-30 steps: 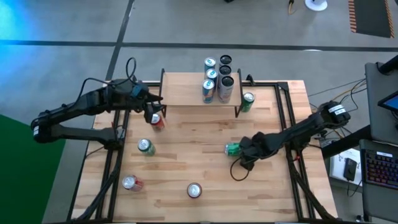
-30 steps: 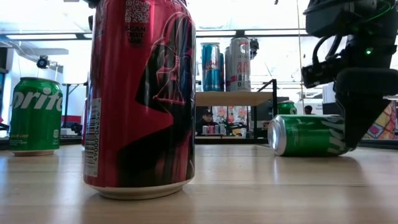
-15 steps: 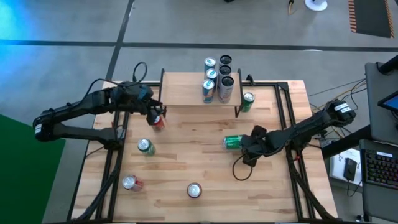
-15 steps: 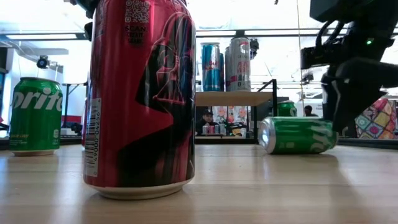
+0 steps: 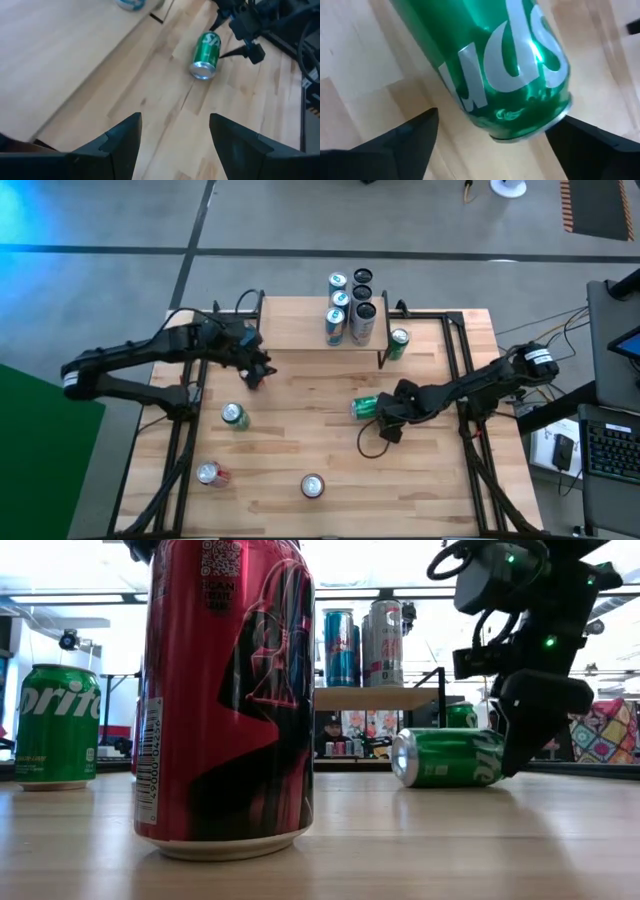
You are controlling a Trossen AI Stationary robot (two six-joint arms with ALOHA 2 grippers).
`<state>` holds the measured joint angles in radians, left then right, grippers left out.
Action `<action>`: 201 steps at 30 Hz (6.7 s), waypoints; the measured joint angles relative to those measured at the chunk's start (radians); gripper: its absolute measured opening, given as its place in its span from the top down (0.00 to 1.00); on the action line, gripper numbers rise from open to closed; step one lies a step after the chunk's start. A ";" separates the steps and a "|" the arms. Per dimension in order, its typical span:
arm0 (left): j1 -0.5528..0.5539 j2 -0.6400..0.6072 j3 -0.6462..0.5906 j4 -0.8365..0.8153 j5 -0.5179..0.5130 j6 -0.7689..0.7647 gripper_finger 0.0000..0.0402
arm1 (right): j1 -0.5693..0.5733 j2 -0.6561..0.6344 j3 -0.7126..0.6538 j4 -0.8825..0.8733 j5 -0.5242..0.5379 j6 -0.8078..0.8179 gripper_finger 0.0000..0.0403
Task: Place canned beverage on shelf
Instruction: Put the bottom right green soda can on the shelf
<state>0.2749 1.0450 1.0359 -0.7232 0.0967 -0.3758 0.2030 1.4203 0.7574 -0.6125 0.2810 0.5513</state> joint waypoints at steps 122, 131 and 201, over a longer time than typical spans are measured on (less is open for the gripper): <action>-0.330 0.712 0.678 -0.280 -0.113 0.573 0.15 | -0.189 -0.029 0.356 0.232 -0.484 0.198 0.29; -0.289 0.695 0.677 -0.238 0.011 0.536 0.16 | -0.111 -0.030 0.546 -0.060 -0.235 -0.239 0.43; -0.279 0.474 0.436 -0.247 -0.342 0.168 0.34 | 0.315 0.216 0.475 -0.676 -0.328 -1.053 0.07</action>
<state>-0.0042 1.5194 1.4719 -0.9705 -0.2452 -0.2077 0.5178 1.6359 1.2327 -1.2889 -0.0473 -0.5013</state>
